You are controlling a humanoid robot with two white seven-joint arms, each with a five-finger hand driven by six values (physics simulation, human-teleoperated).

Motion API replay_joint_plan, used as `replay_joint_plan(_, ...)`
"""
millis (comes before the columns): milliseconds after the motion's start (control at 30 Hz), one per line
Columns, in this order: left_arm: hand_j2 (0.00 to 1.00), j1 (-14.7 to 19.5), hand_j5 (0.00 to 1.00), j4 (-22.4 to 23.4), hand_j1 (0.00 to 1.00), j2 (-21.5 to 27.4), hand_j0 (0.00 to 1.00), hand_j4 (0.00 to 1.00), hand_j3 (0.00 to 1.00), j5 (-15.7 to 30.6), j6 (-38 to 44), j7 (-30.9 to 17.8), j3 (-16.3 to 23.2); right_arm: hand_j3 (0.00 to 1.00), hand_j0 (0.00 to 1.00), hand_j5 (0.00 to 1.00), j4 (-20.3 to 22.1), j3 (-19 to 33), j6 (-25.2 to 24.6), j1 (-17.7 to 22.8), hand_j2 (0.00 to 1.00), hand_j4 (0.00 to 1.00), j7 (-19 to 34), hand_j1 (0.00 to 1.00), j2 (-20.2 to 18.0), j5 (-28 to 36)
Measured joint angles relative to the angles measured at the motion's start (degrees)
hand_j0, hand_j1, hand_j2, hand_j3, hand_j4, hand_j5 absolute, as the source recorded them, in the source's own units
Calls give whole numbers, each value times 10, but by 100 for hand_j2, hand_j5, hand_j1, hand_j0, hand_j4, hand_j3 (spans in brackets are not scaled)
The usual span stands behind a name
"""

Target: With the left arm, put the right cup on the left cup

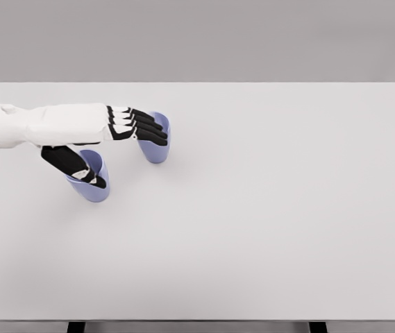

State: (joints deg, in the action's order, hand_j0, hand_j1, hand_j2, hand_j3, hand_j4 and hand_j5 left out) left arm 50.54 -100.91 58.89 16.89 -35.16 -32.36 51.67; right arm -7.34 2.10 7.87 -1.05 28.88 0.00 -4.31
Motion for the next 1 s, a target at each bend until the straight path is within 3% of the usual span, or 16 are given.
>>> replay_joint_plan(233, 100, 55, 100, 15, 100, -4, 100, 100, 100, 7, 0, 0, 11, 100, 100, 100, -2, 1, -2, 11, 100, 100, -1, 100, 0, 1)
replay_joint_plan(433, 100, 69, 100, 119, 100, -68, 100, 100, 100, -9, 0, 1, 22, 100, 100, 100, -2, 2, -2, 11, 100, 100, -1, 100, 0, 2)
replay_joint_plan(567, 100, 94, 100, 157, 100, -110, 100, 100, 100, -15, 0, 1, 42, 100, 100, 100, -2, 2, -2, 11, 100, 100, -1, 100, 0, 2)
replay_joint_plan(733, 100, 116, 100, 197, 100, -131, 100, 100, 100, -55, 0, -15, 68, 100, 100, 100, -2, 2, -2, 11, 100, 100, -1, 100, 0, 2)
replay_joint_plan(800, 100, 117, 100, 226, 100, -136, 100, 100, 100, -64, 0, -21, 72, 100, 100, 100, -2, 2, -2, 11, 100, 100, -1, 100, 0, 2)
replay_joint_plan(867, 100, 140, 100, 261, 100, -145, 100, 100, 100, -68, 0, -24, 85, 100, 100, 100, -2, 3, -2, 11, 100, 100, -1, 100, 0, 2)
replay_joint_plan(1000, 100, 142, 100, 323, 100, -173, 100, 100, 100, -73, 0, -26, 108, 100, 100, 100, -2, 3, -2, 11, 100, 100, -1, 100, 0, 2)
